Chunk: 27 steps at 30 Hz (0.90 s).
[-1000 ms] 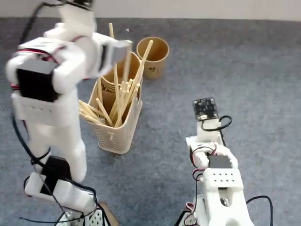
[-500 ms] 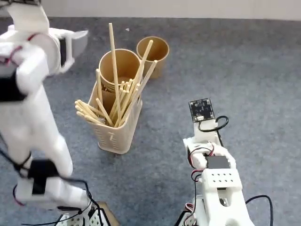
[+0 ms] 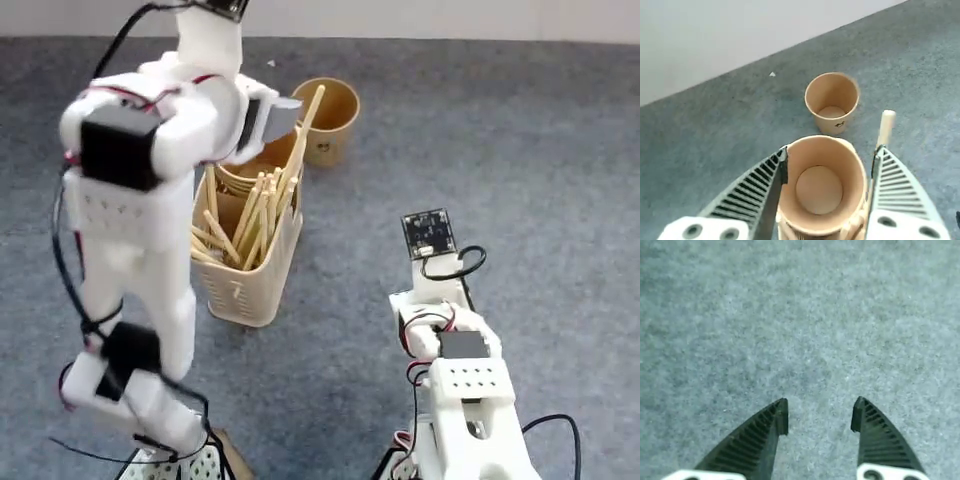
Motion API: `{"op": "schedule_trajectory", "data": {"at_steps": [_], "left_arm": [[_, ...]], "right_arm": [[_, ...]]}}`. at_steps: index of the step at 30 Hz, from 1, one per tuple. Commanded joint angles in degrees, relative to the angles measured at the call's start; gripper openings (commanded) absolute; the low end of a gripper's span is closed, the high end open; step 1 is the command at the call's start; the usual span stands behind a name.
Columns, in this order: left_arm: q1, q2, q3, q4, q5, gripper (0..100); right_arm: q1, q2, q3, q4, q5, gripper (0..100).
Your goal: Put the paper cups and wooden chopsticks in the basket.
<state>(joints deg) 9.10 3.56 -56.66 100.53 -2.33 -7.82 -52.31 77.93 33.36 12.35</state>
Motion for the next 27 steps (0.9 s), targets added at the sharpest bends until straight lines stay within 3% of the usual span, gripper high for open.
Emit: {"op": "schedule_trajectory", "data": {"at_steps": [1, 7, 16, 20, 23, 27], "left_arm": [[-4.1, -5.5, 5.2, -0.1, -0.4, 29], [-13.7, -5.8, 6.7, -2.1, -0.4, 29], [-0.6, -2.6, 8.5, -5.4, 0.0, 29], [4.6, -1.3, 8.3, -1.6, -0.4, 29], [4.7, -1.4, 8.4, -0.4, -0.4, 29], [-3.0, -0.7, 8.4, -0.8, -0.4, 29]], "right_arm": [[-0.5, -0.2, -0.4, -0.7, 0.5, 21.2], [-0.5, -0.2, -0.4, -0.7, 0.5, 21.2], [-0.5, -0.2, -0.4, -0.7, 0.5, 21.2], [-0.5, -0.2, -0.4, -0.7, 0.5, 21.2], [-0.5, -0.2, -0.4, -0.7, 0.5, 21.2], [-0.5, -0.2, -0.4, -0.7, 0.5, 21.2]]}}
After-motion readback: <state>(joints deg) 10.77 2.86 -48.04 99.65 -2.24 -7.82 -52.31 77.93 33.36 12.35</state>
